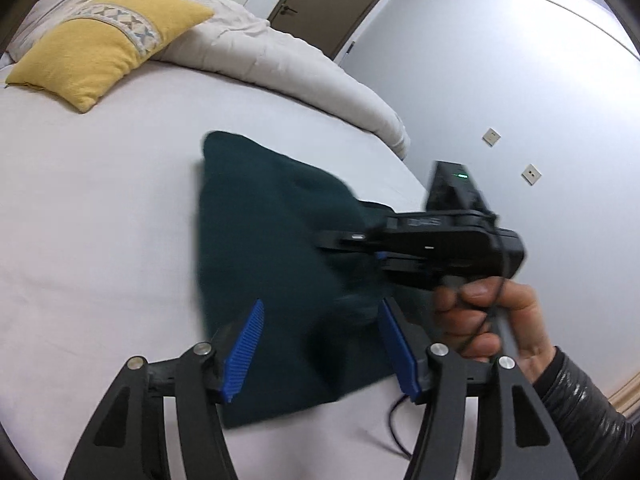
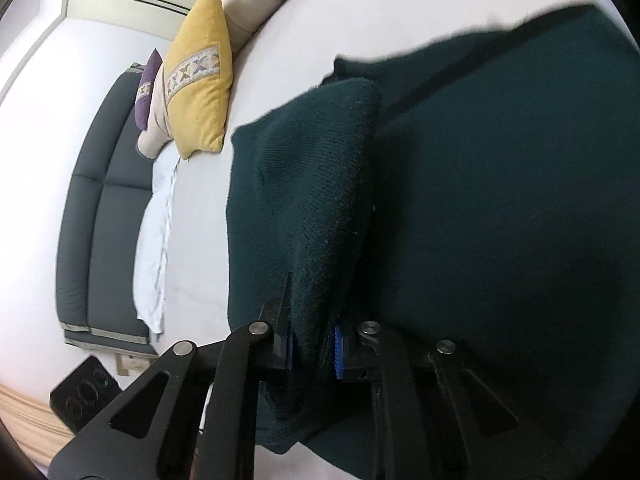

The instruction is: Fold small clothes

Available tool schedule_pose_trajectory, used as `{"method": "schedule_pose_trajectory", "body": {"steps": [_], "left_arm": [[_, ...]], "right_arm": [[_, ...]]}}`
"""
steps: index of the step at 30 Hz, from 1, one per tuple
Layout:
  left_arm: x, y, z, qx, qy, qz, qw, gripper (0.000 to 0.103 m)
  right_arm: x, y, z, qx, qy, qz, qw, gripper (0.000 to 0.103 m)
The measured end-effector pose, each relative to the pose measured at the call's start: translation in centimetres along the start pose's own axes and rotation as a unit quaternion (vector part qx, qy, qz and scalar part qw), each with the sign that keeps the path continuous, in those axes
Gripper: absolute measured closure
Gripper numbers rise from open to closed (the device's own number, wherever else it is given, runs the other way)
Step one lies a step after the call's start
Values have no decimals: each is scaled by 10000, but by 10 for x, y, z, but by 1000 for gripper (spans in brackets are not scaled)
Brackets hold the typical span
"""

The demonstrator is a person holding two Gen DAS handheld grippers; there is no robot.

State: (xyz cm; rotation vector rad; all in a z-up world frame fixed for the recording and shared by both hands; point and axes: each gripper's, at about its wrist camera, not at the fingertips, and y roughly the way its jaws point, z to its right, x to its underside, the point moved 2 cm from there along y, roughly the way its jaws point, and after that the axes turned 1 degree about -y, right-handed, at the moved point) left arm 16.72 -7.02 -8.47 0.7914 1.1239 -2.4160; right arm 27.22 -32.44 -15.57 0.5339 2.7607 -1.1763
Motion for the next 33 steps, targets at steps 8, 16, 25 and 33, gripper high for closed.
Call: {"method": "schedule_pose_trajectory", "body": {"steps": [8,16,25,33], "left_arm": [[-13,7,15,-85,379,-8,9992,40],[-34,46,56,-277,961,-78,9950,40],[-31,130,49,-1052,1164,-569,9860,37],[-25,126,49,-1126,1336,-541,9831,32]], "right_arm": [[-25,-74,24,353,-131,369,9986,92],[-34,-142,76,481,103,611,9969,92],[-14,-136,166,-91,802,876,9929,89],[34,-169,139,-174,702,1061,9917,40]]}}
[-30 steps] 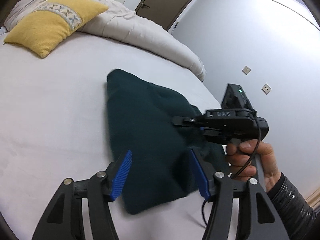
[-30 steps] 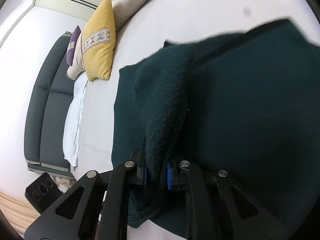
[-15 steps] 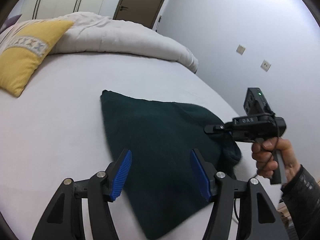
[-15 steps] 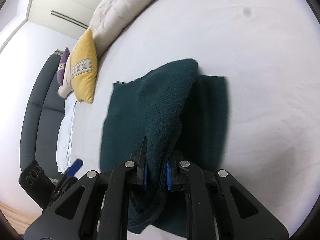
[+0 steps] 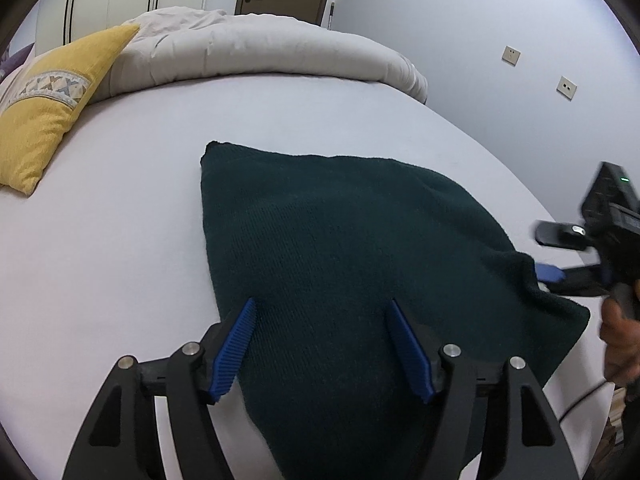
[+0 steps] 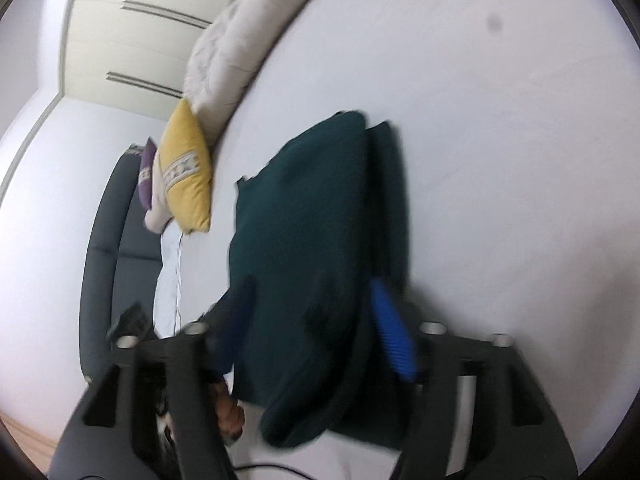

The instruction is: Fold small clothes

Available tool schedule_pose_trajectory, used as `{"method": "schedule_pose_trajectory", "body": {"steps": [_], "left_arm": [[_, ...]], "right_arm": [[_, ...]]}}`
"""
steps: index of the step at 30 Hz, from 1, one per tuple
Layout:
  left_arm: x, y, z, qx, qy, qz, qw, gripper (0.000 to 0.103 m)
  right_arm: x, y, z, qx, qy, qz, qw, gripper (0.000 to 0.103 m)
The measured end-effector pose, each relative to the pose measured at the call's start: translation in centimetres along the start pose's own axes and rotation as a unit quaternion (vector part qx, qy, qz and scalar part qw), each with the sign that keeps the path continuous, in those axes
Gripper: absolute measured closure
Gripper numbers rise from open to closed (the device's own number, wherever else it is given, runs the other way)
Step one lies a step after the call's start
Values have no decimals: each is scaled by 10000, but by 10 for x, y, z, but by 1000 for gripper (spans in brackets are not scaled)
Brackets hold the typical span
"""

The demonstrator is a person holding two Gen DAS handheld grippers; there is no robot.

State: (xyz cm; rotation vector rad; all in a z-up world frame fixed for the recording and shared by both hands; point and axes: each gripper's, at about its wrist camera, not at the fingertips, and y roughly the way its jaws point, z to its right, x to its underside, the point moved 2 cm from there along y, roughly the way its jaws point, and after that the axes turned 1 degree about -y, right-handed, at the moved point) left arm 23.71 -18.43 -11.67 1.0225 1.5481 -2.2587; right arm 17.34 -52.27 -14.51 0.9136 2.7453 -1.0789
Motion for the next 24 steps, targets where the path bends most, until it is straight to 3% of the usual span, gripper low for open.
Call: {"method": "schedule_pose_trajectory", "body": {"steps": [1,2,3,4,5,7,13,19,24], "left_arm": [[0,1,1,-24,10,-18,10000,30],[-1,2,1,-55,11,-41,10000,28],[0,3,1,-87,6,-69,9999,26],[0,4,1,-102,-3,-97,9999,25],[0,4,1,-109,-10,-110,9999,25],[1,4,2,-138,29,-156,9998,25],[3,6,2,-201,112,-238,9995,23],[7,5,-2,-201,182,-295,9992,21],[-5,-16,5,-222,266,57,9994,33]], "right_arm": [[8,0,-5,96,-88,-69,9999,40],[18,5,-8,180,-141,-230,9995,47],[30,2,-16,261,-192,-386,9987,56],[38,0,-9,416,-253,-498,9976,78],[44,2,-5,591,-294,-558,9963,88],[54,-7,8,576,-155,-418,9973,93],[76,-22,28,434,-29,-75,9990,95],[92,-6,47,69,279,64,9996,96],[97,-8,52,-127,240,45,9996,96]]}}
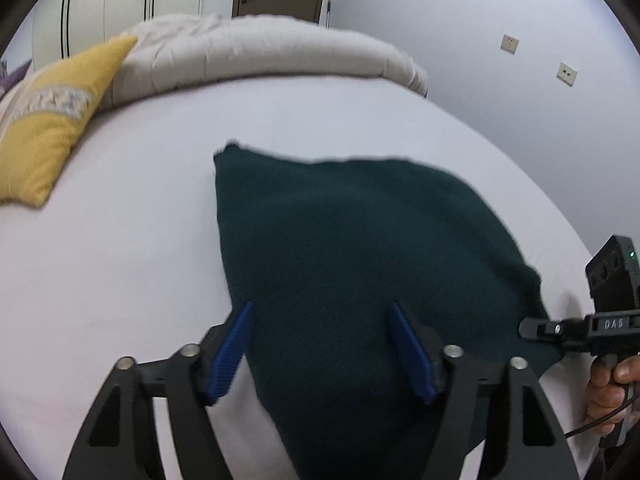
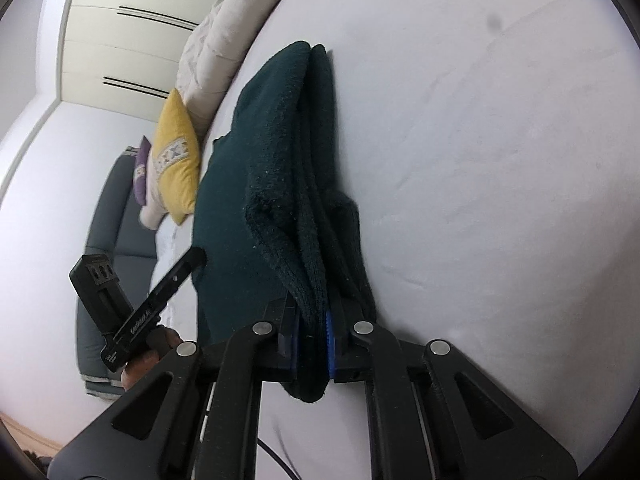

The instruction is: Fold small clothes

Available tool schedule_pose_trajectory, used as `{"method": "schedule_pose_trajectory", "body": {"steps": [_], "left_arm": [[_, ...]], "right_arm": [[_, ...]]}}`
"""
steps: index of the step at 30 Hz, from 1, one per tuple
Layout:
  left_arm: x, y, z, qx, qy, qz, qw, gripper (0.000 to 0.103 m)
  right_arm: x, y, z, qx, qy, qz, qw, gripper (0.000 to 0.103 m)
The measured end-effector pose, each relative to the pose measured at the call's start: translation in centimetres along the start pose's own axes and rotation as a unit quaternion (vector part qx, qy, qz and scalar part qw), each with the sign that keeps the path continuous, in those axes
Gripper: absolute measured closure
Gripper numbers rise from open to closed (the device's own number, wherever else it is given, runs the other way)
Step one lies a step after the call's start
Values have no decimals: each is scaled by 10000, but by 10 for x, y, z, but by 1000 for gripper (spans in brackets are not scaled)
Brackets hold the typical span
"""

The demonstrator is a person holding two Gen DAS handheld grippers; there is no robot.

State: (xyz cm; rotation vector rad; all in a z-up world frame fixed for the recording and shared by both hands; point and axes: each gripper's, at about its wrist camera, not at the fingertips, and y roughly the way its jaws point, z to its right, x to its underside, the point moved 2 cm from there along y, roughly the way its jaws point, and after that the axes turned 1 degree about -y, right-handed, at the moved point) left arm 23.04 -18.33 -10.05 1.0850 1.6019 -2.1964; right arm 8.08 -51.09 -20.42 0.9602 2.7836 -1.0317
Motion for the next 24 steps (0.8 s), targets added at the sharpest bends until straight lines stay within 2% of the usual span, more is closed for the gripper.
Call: {"method": "schedule_pose_trajectory", "body": {"steps": [2,5,6,7,9,10,12,14,16,18,21,23,24], "left_arm": [[-8,0,7,-28,163,107,9998,33],[-19,15,10,-78,214,-27,9997,37],[-23,21,8,-151,201,-56,9997,37],[-24,26,7,-192,194,-99,9996,37],[-25,35,5,-222,198,-234,9993,35],[-25,37,5,-239,220,-264,9991,34],[-25,38,6,-234,226,-278,9991,34],[-24,41,2,-178,151,-318,9992,34],[-25,44,0,-137,125,-349,9992,34],[-24,45,1,-156,142,-351,9992,34],[-24,46,0,-141,140,-340,9992,34],[-24,48,1,-161,183,-363,9990,34],[-23,48,2,-165,201,-366,9990,34]], "right_arm": [[2,0,1,-26,10,23,10000,96],[5,-13,-1,163,-3,-7,9999,92],[2,-21,-8,374,-61,23,9993,92],[-2,-25,-16,644,-159,83,9978,86],[-13,-40,-32,1417,-452,288,9884,85],[-22,-44,-42,1484,-524,372,9868,85],[-42,-43,-65,1180,-688,474,9895,85],[-62,-25,-91,924,-944,364,9906,85],[-82,2,-114,787,-1120,201,9904,85],[-101,41,-124,455,-995,-181,9938,85],[-122,92,-122,658,-841,-494,9931,85],[-134,116,-107,855,-596,-590,9928,92],[-142,123,-96,793,-487,-488,9945,97]]}}
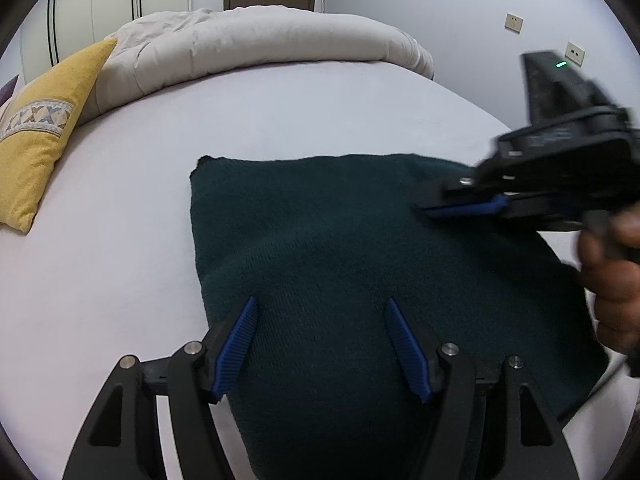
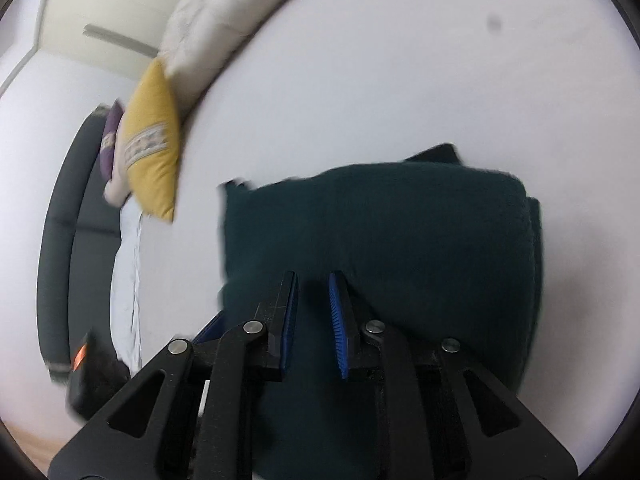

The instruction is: Fold small clothes

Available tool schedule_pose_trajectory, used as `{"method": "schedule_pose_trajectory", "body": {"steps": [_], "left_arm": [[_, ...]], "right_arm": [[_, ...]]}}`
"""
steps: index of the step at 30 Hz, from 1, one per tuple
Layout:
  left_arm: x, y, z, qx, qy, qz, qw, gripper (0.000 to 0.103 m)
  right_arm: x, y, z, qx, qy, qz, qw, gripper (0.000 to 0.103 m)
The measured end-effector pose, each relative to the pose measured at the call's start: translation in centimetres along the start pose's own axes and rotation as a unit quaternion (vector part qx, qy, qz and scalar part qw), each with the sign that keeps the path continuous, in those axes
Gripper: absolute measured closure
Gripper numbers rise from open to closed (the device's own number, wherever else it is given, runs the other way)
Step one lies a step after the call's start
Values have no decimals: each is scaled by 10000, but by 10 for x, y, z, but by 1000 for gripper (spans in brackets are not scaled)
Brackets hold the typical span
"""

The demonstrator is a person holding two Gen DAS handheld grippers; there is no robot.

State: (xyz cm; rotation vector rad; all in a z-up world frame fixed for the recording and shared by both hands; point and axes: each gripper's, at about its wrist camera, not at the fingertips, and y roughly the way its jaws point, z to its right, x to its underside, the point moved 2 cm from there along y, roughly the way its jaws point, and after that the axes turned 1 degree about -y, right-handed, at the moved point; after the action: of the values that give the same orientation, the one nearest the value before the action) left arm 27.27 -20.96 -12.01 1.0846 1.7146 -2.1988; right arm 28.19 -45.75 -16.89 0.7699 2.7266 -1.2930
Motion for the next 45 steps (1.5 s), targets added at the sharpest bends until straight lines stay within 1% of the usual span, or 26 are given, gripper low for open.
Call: {"method": "schedule_pose_trajectory", "body": {"steps": [1,3,5,7,8,10,11,12,13,15,16,20,22,23,25,27,30,31,33,34,35,36,38,40,42,45], "left_arm": [[0,1,0,10,14,1,10000,34],[0,1,2,19,42,-14,10000,33],[-2,4,2,33,39,-29,10000,33],[-1,5,3,40,27,-20,10000,32],[-1,5,3,45,23,-20,10000,32],[0,5,2,73,13,-16,10000,32],[0,5,1,78,10,-18,10000,32],[0,5,1,75,5,-18,10000,32],[0,5,1,64,9,-14,10000,32],[0,4,-1,54,6,-2,10000,32],[1,3,-1,44,9,8,10000,32],[5,0,-3,32,18,23,10000,32],[7,0,-3,10,56,65,10000,32],[7,0,-3,6,55,87,9999,32],[10,-1,-3,10,39,132,9999,32],[12,-3,-3,27,31,181,9998,32],[14,-15,-10,191,-122,279,9994,33],[17,-22,-13,203,-194,319,9991,33],[21,-39,-24,197,-444,462,9977,34],[24,-50,-34,149,-644,615,9959,34],[27,-57,-42,131,-822,710,9940,34],[29,-61,-52,177,-1038,714,9919,34],[30,-54,-62,291,-1250,505,9904,34],[29,-43,-68,551,-1455,234,9875,34],[34,-38,-66,899,-1749,108,9804,33],[33,-24,-65,1171,-1959,-126,9735,23]], "right_arm": [[-4,0,8,-26,116,144,9998,103],[-8,-3,26,-232,373,430,9981,103],[-7,-11,35,-272,295,619,9973,103],[-7,-24,45,-84,437,901,9949,103],[-6,-37,55,160,623,1162,9911,103],[1,-50,66,134,844,1331,9874,103],[8,-59,62,201,724,1369,9877,95],[19,-71,50,229,414,1447,9883,95],[31,-80,37,54,173,1476,9889,95],[57,-85,16,-440,-130,1298,9905,95],[68,-82,10,-490,-246,1162,9917,93],[106,-57,26,-175,-329,506,9980,93],[120,-58,47,-454,-184,628,9968,97],[127,-61,54,-490,-115,666,9965,103],[141,-69,72,-388,-27,742,9965,103],[158,-75,85,-568,120,847,9947,103],[161,-89,82,-326,14,857,9958,103],[160,-94,76,-250,-76,866,9959,97],[153,-108,56,-34,-346,1039,9940,73],[150,-118,49,182,-474,1178,9917,44],[147,-130,46,273,-520,1309,9897,27],[141,-140,43,249,-575,1514,9865,24],[130,-144,36,237,-633,1518,9861,24],[110,-131,35,285,-469,1348,9894,24],[89,-112,41,226,-252,1128,9930,27],[67,-82,51,159,-80,796,9967,33]]}}
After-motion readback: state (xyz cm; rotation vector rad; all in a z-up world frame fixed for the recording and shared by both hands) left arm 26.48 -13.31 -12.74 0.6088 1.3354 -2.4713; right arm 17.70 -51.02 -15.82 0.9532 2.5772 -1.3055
